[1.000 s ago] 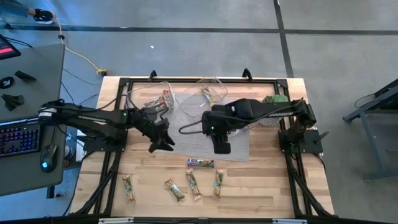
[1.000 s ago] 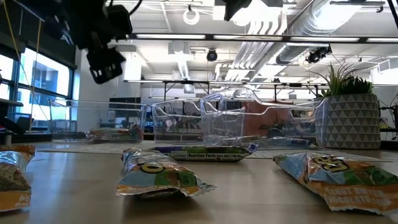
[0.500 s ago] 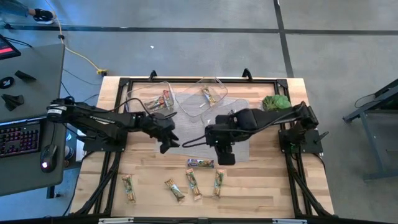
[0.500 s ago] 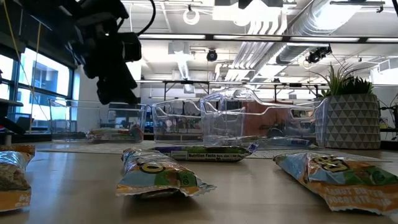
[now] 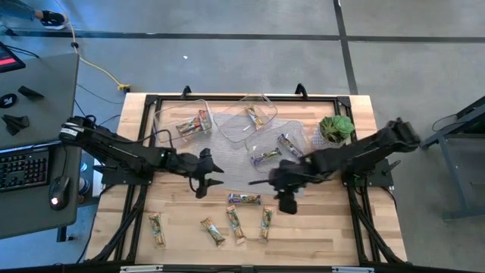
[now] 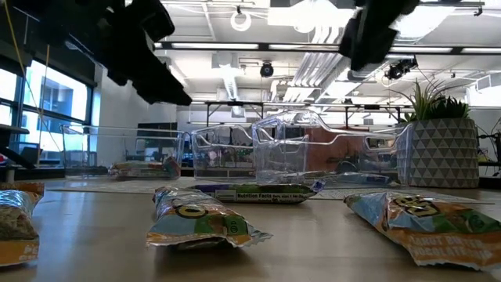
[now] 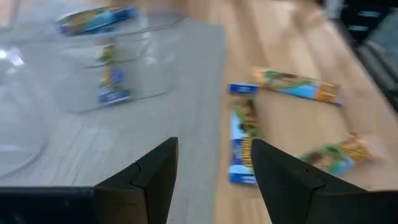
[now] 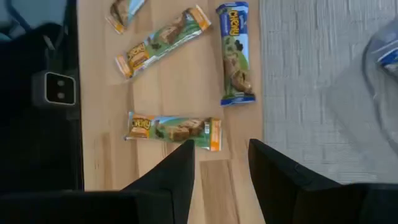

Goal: Pick and place Granola Bars by type
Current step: Put the blue granola bar into the right transparent bin

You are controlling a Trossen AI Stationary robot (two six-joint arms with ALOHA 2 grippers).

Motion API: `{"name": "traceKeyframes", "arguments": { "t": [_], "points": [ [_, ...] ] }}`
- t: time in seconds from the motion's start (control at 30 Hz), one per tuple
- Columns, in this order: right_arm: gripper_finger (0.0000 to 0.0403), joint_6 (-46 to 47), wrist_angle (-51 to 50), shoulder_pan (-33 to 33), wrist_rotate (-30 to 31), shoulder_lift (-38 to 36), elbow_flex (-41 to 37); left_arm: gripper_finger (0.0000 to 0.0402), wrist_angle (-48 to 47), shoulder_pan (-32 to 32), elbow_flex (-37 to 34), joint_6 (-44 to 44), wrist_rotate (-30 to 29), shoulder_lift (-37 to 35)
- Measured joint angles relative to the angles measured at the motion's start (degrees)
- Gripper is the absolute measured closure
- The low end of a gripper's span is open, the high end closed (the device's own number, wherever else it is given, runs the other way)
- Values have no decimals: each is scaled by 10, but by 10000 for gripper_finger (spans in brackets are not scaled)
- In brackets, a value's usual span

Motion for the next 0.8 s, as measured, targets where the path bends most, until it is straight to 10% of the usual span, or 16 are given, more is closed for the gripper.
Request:
{"name": "traceKeyframes", "arguments": {
  "t": [0.47,0.8],
  "points": [
    [269,-1,505,34,159,-148,-428,205,128,-2,52,53,90,174],
    [269,-81,738,44,224,-141,-537,205,114,-5,149,53,134,302]
  ]
}}
